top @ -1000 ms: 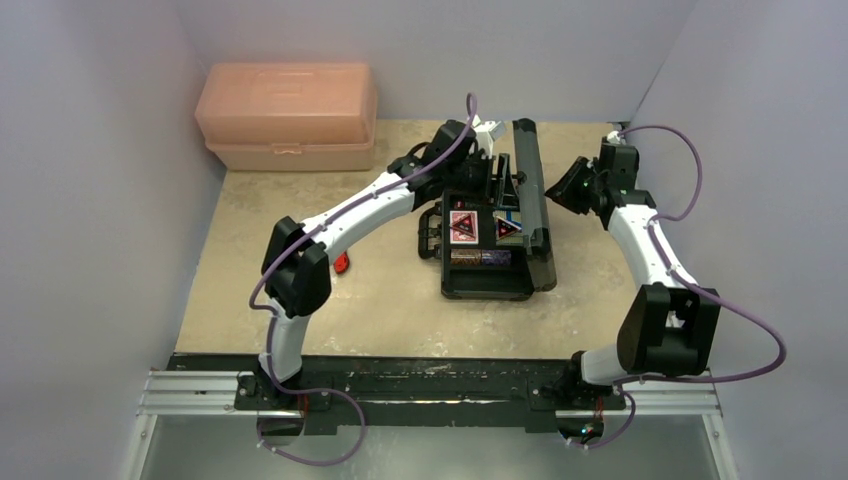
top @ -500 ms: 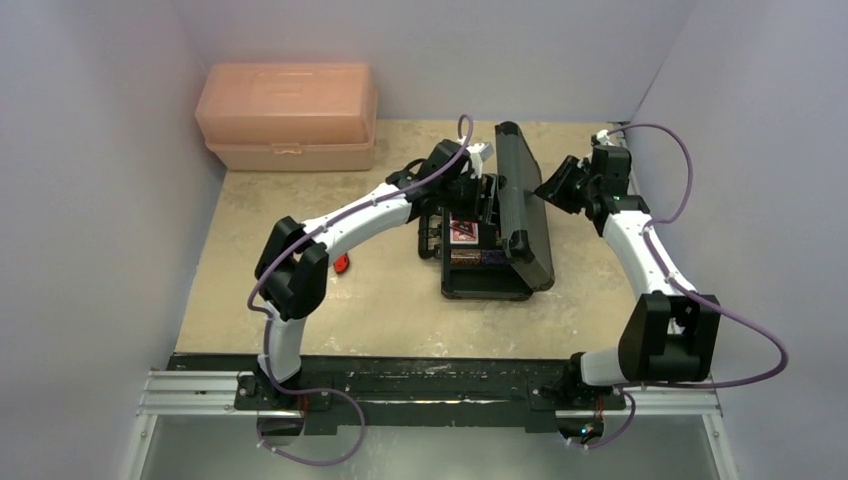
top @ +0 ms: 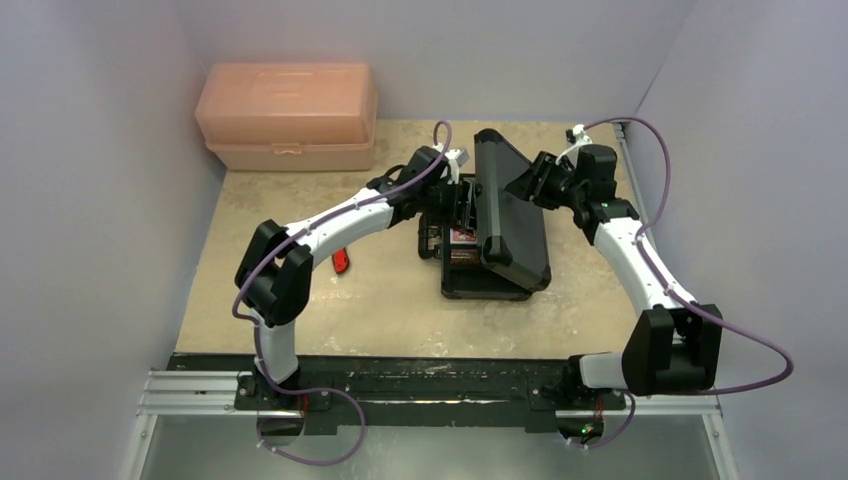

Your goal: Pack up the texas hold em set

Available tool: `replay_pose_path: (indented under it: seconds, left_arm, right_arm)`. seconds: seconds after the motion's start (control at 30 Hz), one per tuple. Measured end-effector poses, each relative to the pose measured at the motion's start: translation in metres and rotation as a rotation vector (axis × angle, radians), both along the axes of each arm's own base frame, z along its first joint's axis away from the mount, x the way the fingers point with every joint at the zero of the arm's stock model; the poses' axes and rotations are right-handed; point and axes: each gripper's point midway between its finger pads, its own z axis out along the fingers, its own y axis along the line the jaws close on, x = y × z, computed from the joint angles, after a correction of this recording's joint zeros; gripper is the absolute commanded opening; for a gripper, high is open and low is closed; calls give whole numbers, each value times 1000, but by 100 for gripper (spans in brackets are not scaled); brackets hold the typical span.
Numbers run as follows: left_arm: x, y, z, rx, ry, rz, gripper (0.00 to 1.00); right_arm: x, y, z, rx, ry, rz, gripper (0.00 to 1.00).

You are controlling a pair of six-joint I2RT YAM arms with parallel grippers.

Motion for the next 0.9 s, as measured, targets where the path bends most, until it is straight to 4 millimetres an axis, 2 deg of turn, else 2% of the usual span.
replay_pose_path:
  seconds: [0.43,0.67,0.9]
  left_arm:
    - [6,23,-18,49,17,50,59]
    - [5,30,-21,64,12,61,59]
    - [4,42,-16,65,-7,78,59]
  right_arm:
    - [-9,30,-7,19,-17,89,51]
    - [-13,38,-12,20,-12,106,51]
    - [-14,46,-16,17,-3,128,50]
